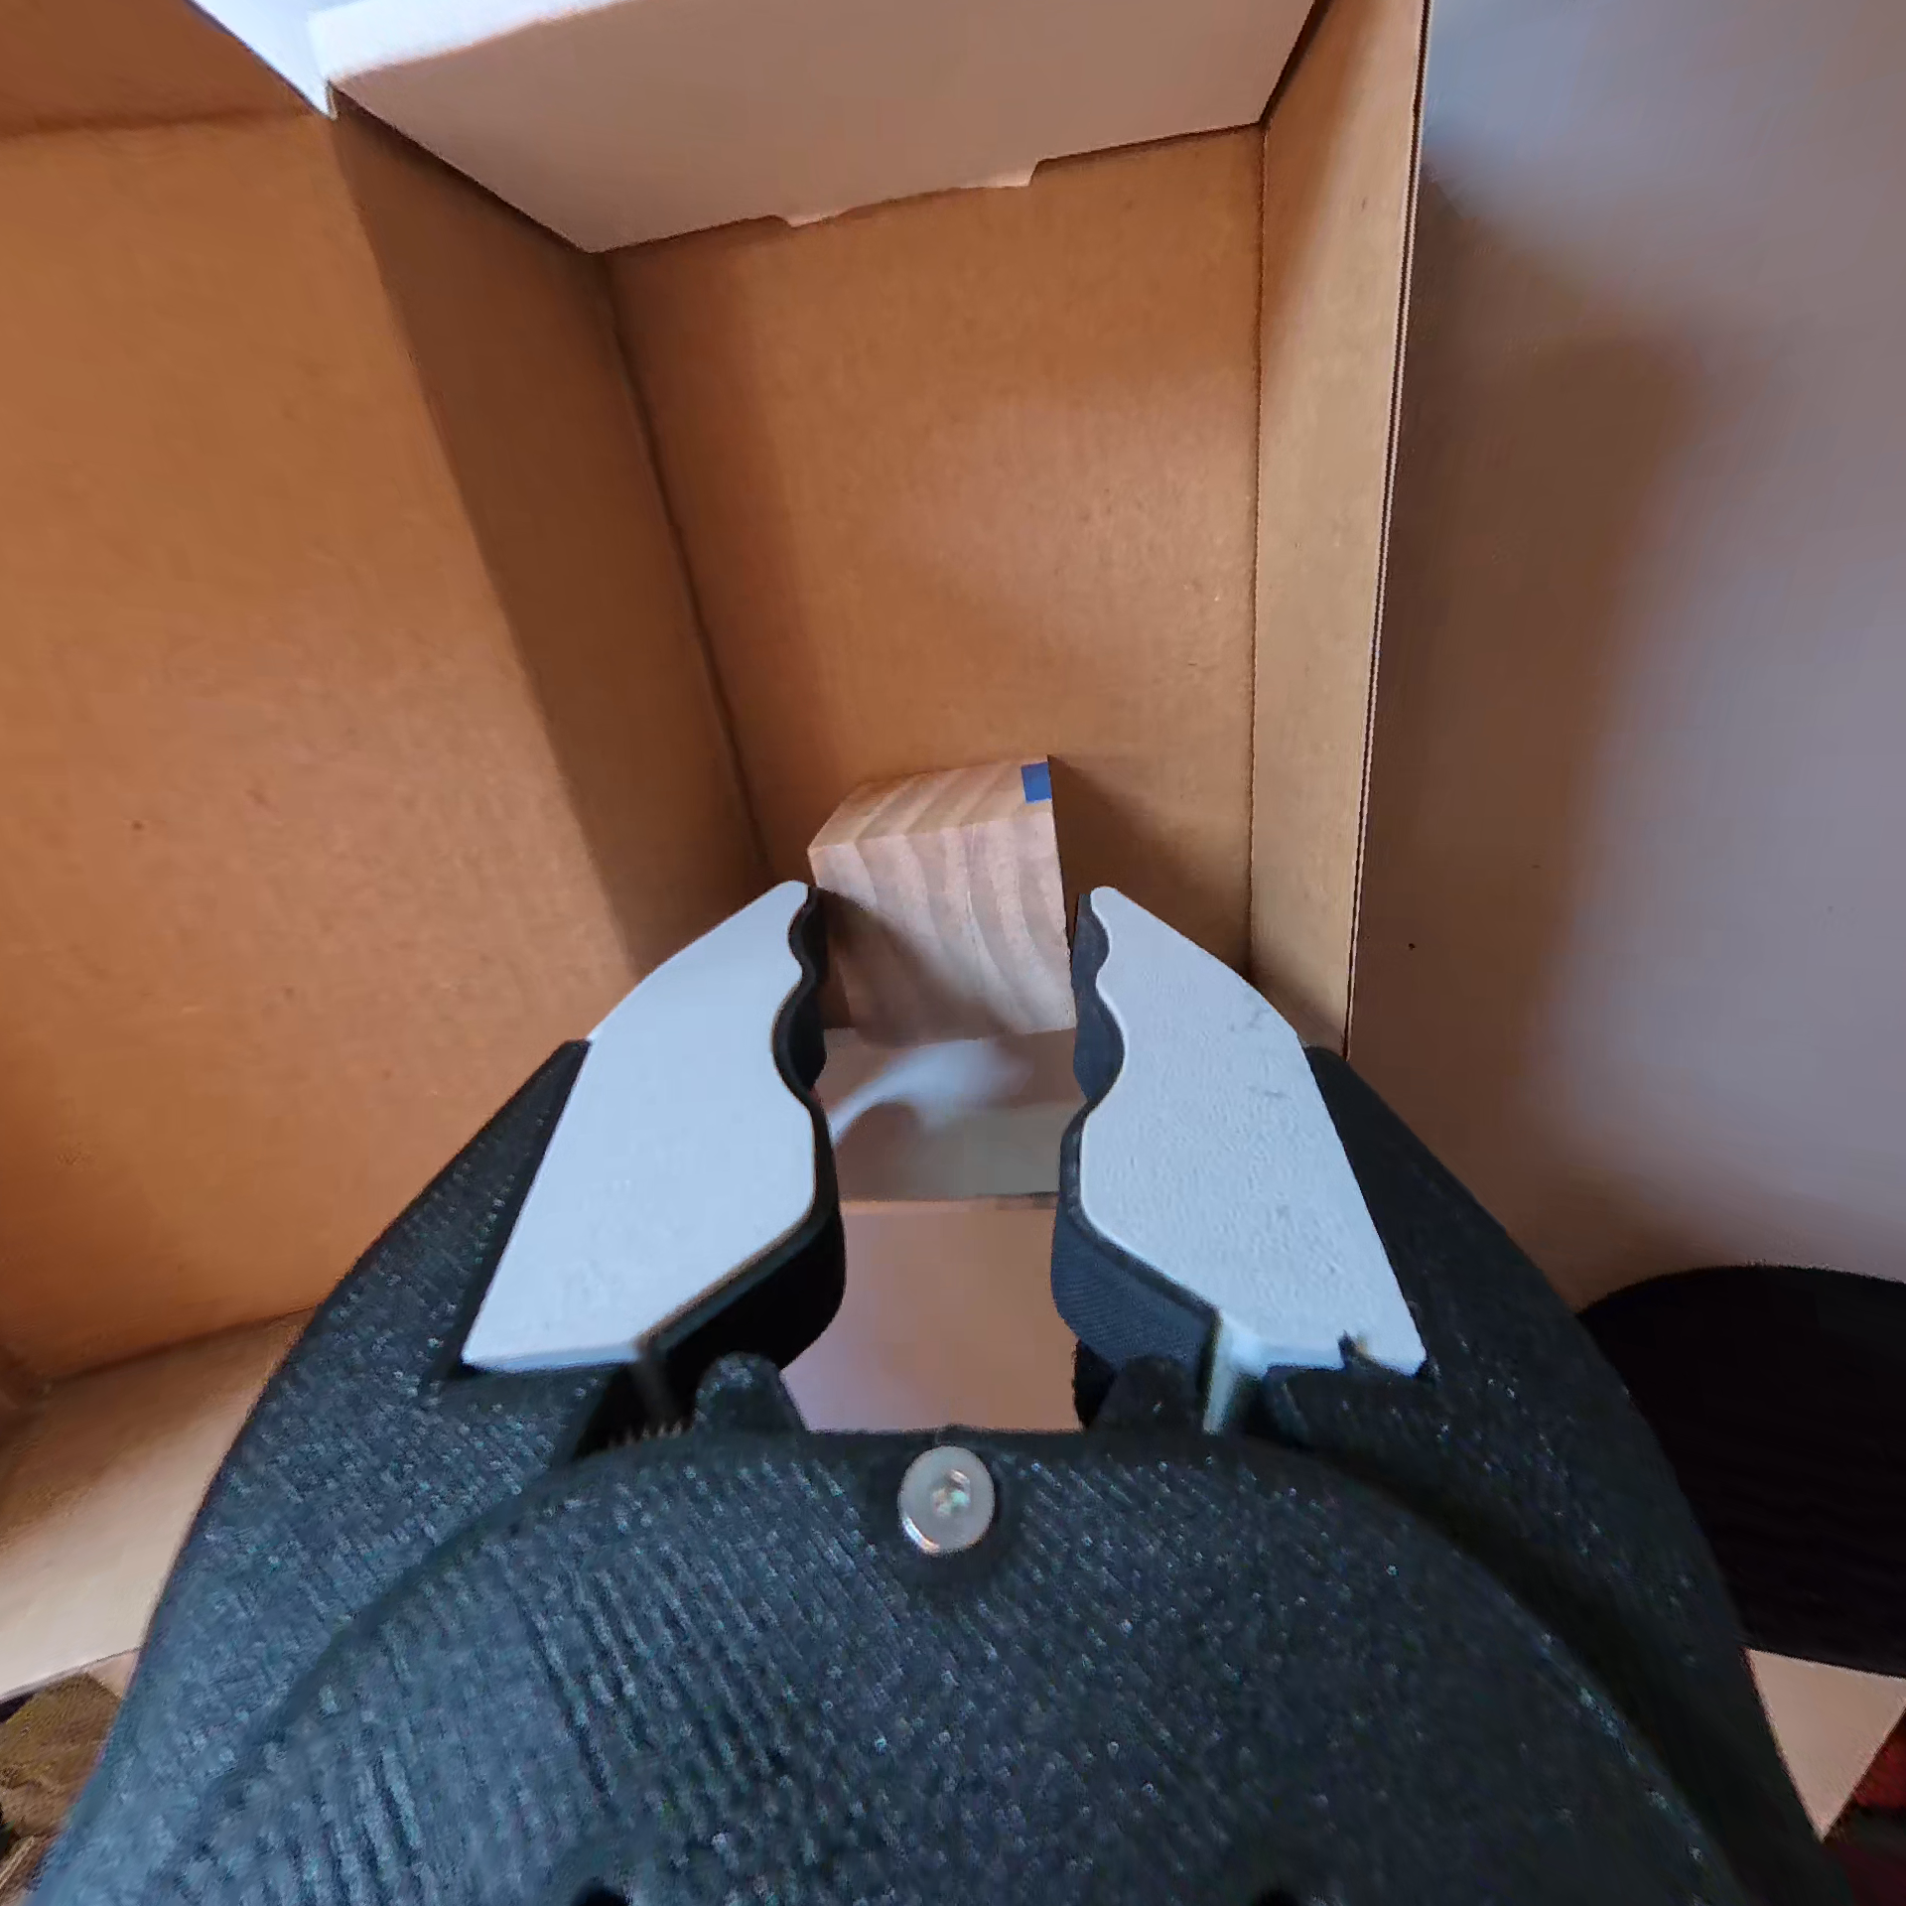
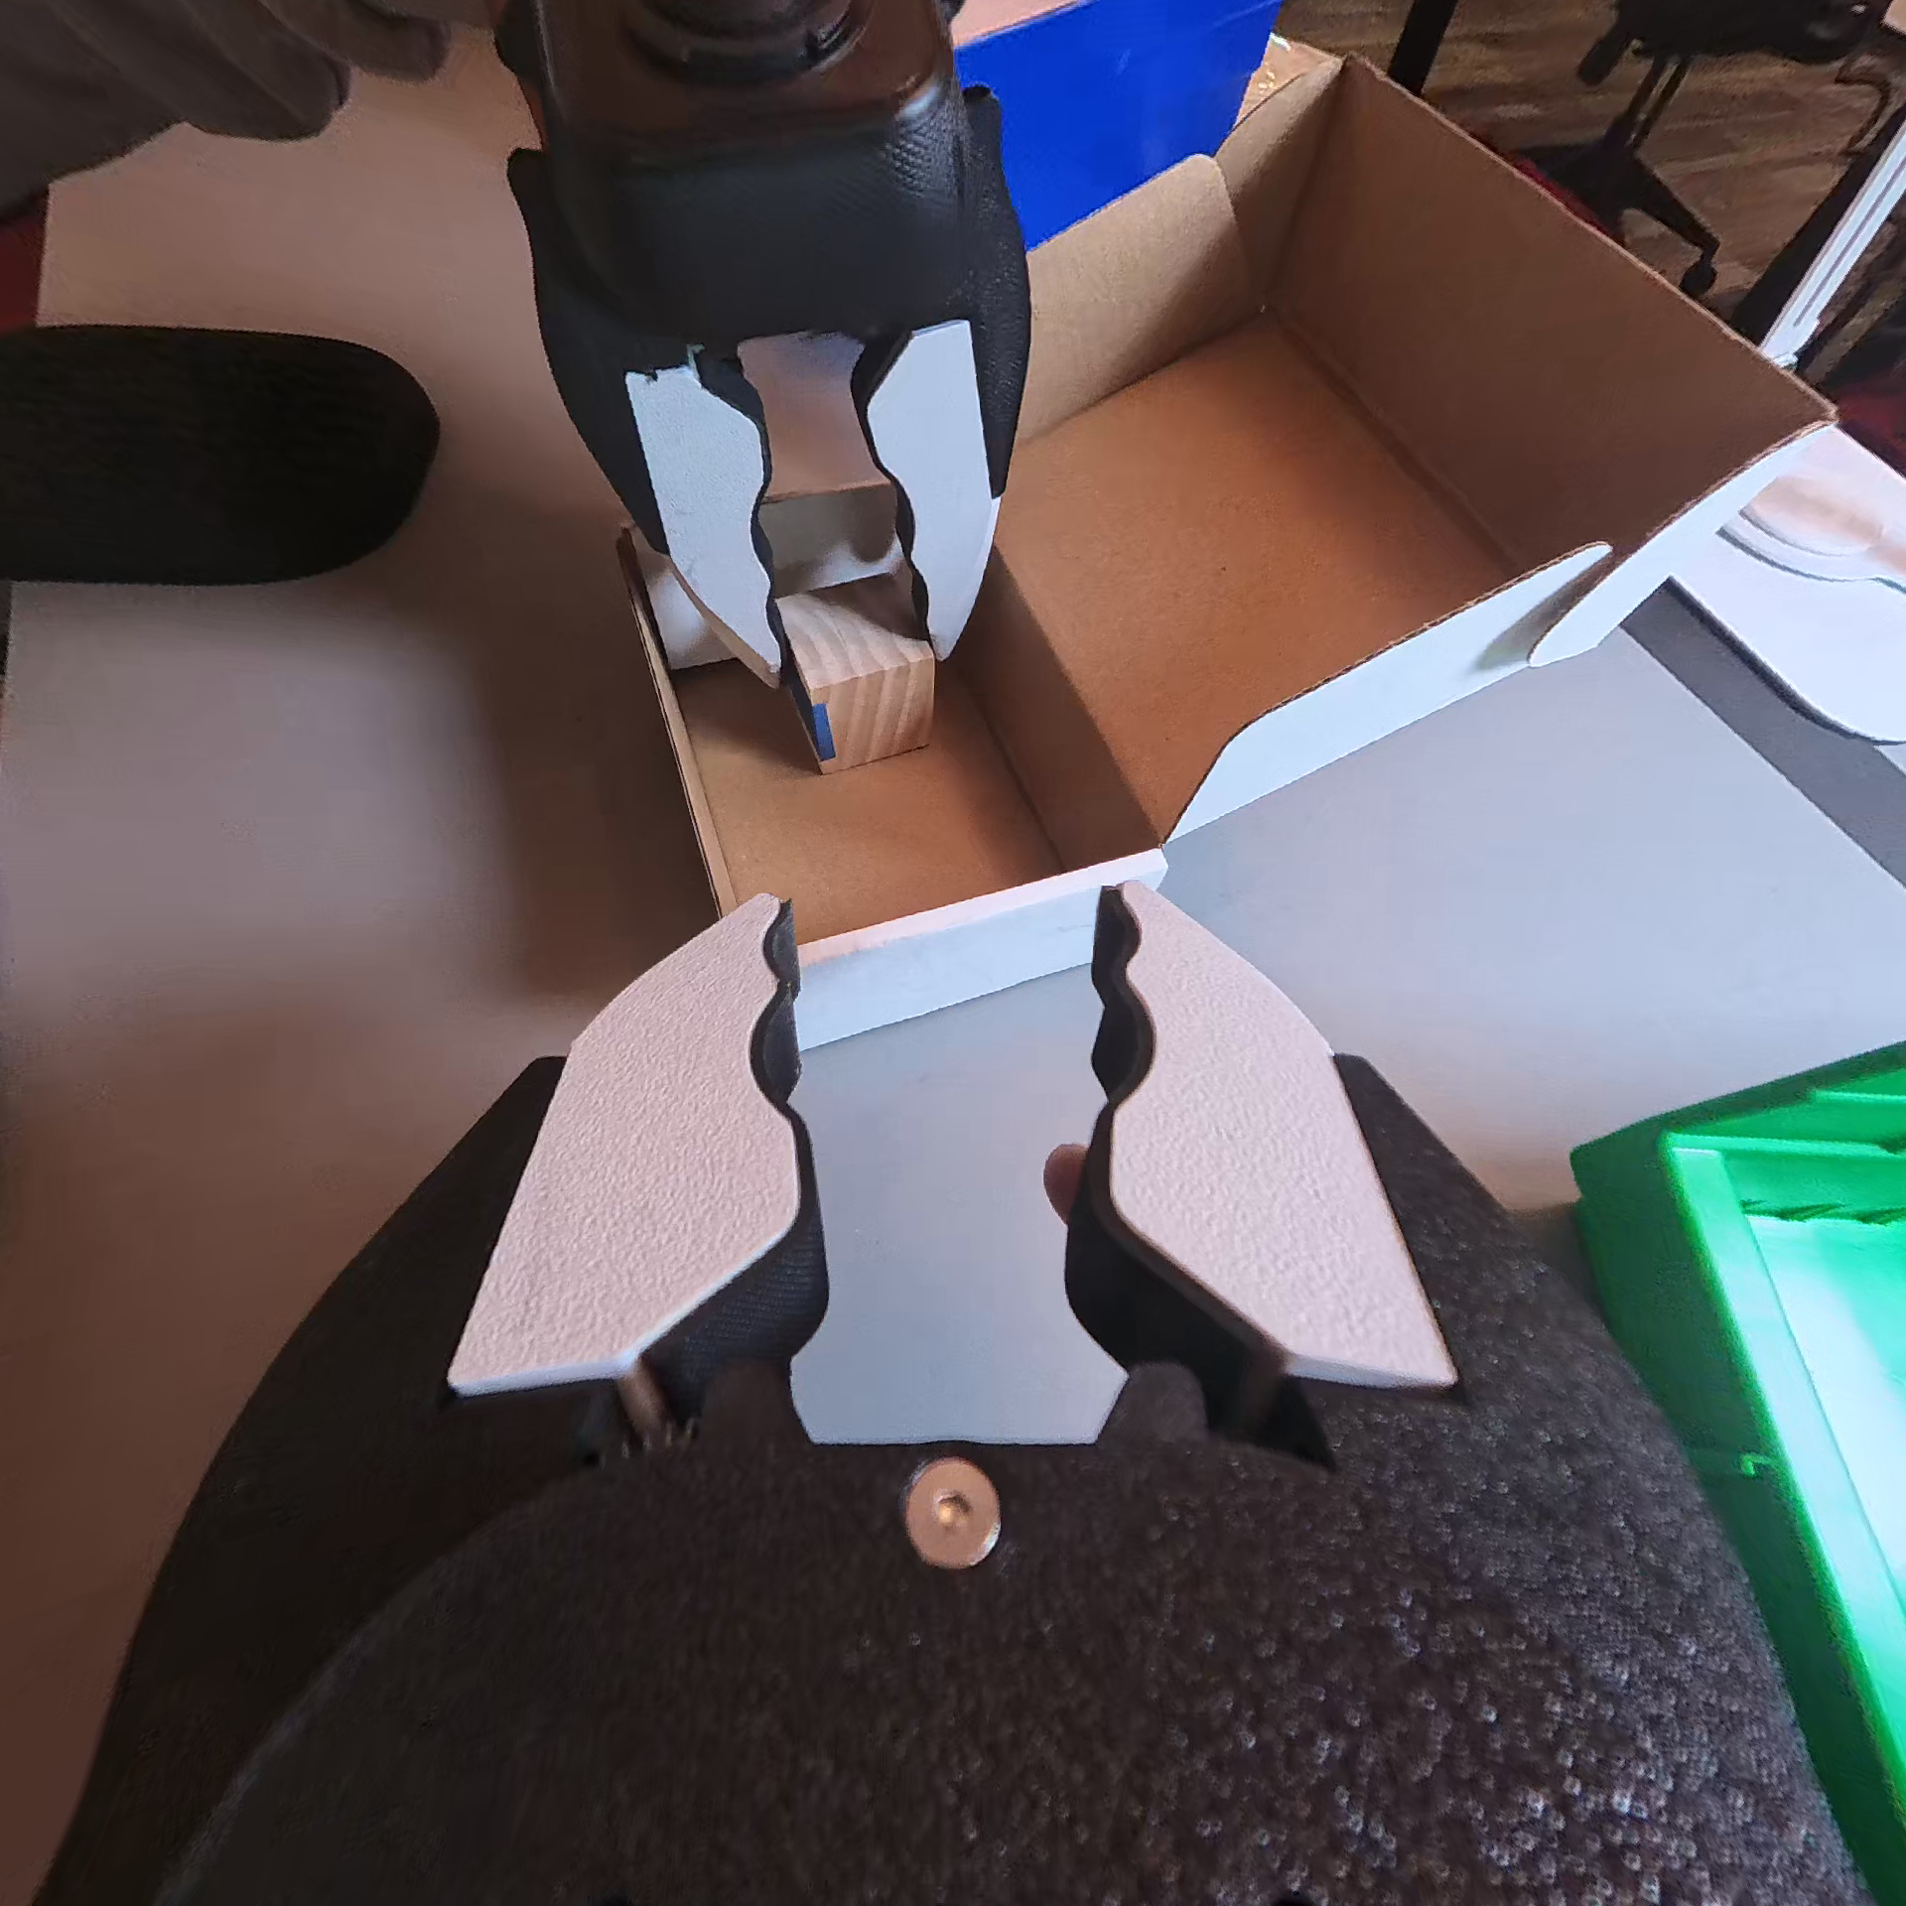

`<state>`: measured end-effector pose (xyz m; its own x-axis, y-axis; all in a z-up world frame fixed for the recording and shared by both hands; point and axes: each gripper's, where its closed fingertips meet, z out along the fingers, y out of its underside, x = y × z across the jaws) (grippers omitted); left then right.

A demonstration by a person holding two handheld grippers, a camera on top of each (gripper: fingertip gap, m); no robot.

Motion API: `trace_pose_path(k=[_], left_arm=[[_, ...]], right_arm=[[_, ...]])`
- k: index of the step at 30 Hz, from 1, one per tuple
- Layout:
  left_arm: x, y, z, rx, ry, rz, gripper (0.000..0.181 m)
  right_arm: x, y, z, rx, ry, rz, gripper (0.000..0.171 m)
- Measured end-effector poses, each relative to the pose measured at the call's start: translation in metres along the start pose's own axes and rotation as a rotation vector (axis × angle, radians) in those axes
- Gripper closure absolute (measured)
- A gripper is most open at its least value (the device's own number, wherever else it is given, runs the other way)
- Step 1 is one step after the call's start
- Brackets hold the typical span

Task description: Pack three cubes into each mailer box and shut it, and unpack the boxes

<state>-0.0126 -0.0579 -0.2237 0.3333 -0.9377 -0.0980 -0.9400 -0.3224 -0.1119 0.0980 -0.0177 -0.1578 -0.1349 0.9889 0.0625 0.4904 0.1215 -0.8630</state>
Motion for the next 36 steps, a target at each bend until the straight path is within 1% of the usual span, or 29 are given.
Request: trace_pose_path(k=[1,3,4,6,7,8,10,11,13,15,18,22,26,29,31,33,35,36], left_arm=[[-0.001,0.0,-0.001,0.007,-0.011,-0.008,0.136],[-0.003,-0.001,-0.012,0.045,-0.043,-0.022,0.13],[-0.004,-0.002,-0.024,0.085,-0.067,-0.031,0.13],[-0.012,0.002,-0.061,0.187,-0.138,-0.074,0.132],[-0.019,0.011,-0.083,0.229,-0.189,-0.11,0.131],[-0.029,0.025,-0.105,0.257,-0.245,-0.156,0.131],[-0.047,0.067,-0.14,0.262,-0.333,-0.271,0.132],[-0.054,0.094,-0.152,0.238,-0.365,-0.329,0.133],[-0.066,0.153,-0.16,0.153,-0.393,-0.453,0.134],[-0.07,0.211,-0.148,0.054,-0.387,-0.557,0.135],[-0.069,0.274,-0.111,-0.064,-0.343,-0.641,0.132],[-0.07,0.313,-0.069,-0.116,-0.29,-0.661,0.128],[-0.075,0.331,-0.045,-0.158,-0.215,-0.656,0.125],[-0.08,0.339,-0.034,-0.175,-0.184,-0.675,0.127],[-0.078,0.344,-0.026,-0.193,-0.156,-0.694,0.135],[-0.075,0.349,-0.021,-0.218,-0.133,-0.701,0.15],[-0.076,0.344,-0.028,-0.203,-0.139,-0.705,0.151],[-0.078,0.336,-0.037,-0.175,-0.151,-0.704,0.152]], right_arm=[[0.0,0.0,0.0,0.001,0.0,0.001,0.116],[0.001,0.001,0.0,-0.001,0.002,0.001,0.116],[0.001,0.001,0.0,0.0,0.002,0.001,0.116],[0.002,0.0,-0.001,0.008,0.003,0.007,0.116],[0.002,-0.001,-0.002,0.013,0.003,0.01,0.116],[0.003,-0.002,-0.003,0.019,0.005,0.012,0.116],[0.004,-0.005,-0.005,0.033,0.006,0.013,0.116],[0.004,-0.006,-0.006,0.039,0.005,0.015,0.116],[0.004,-0.007,-0.006,0.043,0.005,0.015,0.117],[0.004,-0.006,-0.005,0.041,0.007,0.014,0.117],[0.002,-0.008,-0.004,0.05,-0.003,0.025,0.118],[0.003,-0.009,-0.003,0.066,-0.012,0.048,0.118],[0.006,-0.008,-0.002,0.071,-0.018,0.064,0.117],[0.008,-0.007,-0.002,0.076,-0.016,0.072,0.117],[0.01,-0.006,-0.003,0.075,-0.015,0.077,0.117],[0.01,-0.005,-0.003,0.076,-0.014,0.078,0.117],[0.01,-0.006,-0.004,0.079,-0.012,0.074,0.118],[0.01,-0.007,-0.005,0.082,-0.01,0.072,0.118]])
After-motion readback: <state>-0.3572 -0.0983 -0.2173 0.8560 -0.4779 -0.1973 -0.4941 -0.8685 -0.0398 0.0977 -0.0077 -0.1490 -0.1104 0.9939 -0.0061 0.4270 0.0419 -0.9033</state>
